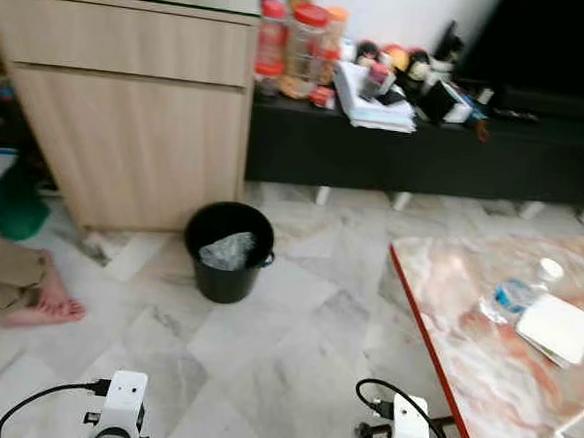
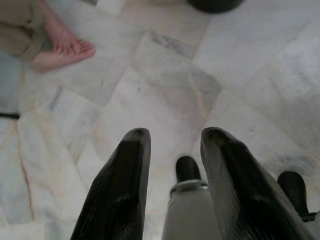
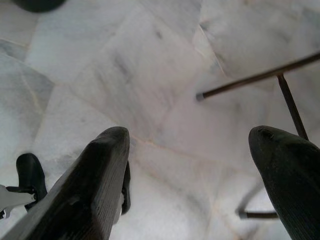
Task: Picking trash to rubbish bin
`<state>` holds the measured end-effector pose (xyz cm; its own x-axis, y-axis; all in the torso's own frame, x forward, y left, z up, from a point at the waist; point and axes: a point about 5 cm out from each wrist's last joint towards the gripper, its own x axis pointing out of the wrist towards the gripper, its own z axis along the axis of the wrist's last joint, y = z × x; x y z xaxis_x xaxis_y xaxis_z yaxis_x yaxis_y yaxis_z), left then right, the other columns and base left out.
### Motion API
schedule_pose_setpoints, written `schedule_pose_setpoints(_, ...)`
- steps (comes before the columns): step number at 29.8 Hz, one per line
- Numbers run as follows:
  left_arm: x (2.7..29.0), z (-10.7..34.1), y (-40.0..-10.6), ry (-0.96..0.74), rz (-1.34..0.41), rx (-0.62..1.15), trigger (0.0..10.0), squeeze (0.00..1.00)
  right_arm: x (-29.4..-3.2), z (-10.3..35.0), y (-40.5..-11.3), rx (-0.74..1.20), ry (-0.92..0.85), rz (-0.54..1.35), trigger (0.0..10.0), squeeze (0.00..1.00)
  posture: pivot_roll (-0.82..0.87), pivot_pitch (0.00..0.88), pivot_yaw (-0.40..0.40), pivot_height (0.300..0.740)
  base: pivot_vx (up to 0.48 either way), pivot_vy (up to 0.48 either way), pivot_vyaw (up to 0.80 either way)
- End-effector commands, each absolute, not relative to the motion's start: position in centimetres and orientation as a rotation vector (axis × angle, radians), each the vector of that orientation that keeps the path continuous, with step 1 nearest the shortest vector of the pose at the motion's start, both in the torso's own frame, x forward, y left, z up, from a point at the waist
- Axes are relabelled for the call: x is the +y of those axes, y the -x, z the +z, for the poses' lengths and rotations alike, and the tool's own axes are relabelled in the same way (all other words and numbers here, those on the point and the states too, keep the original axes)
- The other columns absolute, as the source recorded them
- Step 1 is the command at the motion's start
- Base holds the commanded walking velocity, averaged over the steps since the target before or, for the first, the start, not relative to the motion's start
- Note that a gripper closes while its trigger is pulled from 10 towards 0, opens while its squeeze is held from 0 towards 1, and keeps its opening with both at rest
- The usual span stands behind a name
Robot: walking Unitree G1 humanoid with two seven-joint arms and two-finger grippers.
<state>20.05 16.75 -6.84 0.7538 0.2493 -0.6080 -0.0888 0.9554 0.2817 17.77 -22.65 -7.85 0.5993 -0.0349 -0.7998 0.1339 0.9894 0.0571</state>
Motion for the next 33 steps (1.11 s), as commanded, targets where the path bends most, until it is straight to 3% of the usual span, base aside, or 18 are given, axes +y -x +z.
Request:
schedule_pose_setpoints(1, 16.5, -7.4, -19.1, -0.228, 0.184, 0.737, 10.0, 0.0, -23.2, -7.9, -17.3, 0.937, -0.111, -0.111, 10.0, 0.0, 0.09, 0.112, -0.17, 0.74, 0.0, 0.0, -0.66)
schedule_pose_setpoints(16, 16.8, -7.5, -19.0, -0.228, 0.195, 0.746, 10.0, 0.0, -23.3, -7.9, -17.2, 0.944, -0.12, -0.108, 10.0, 0.0, 0.09, 0.127, -0.172, 0.74, 0.0, 0.0, -0.66)
schedule_pose_setpoints(27, 16.7, -7.6, -19.0, -0.261, 0.176, 0.756, 10.0, 0.0, -22.0, -7.9, -18.1, 0.947, -0.123, -0.093, 10.0, 0.0, 0.09, 0.131, -0.169, 0.74, 0.0, 0.0, -0.66)
schedule_pose_setpoints(33, 16.8, -7.6, -19.0, -0.263, 0.188, 0.758, 10.0, 0.0, -22.2, -7.9, -18.1, 0.955, -0.117, -0.094, 10.0, 0.0, 0.09, 0.132, -0.169, 0.74, 0.0, -0.248, -0.67)
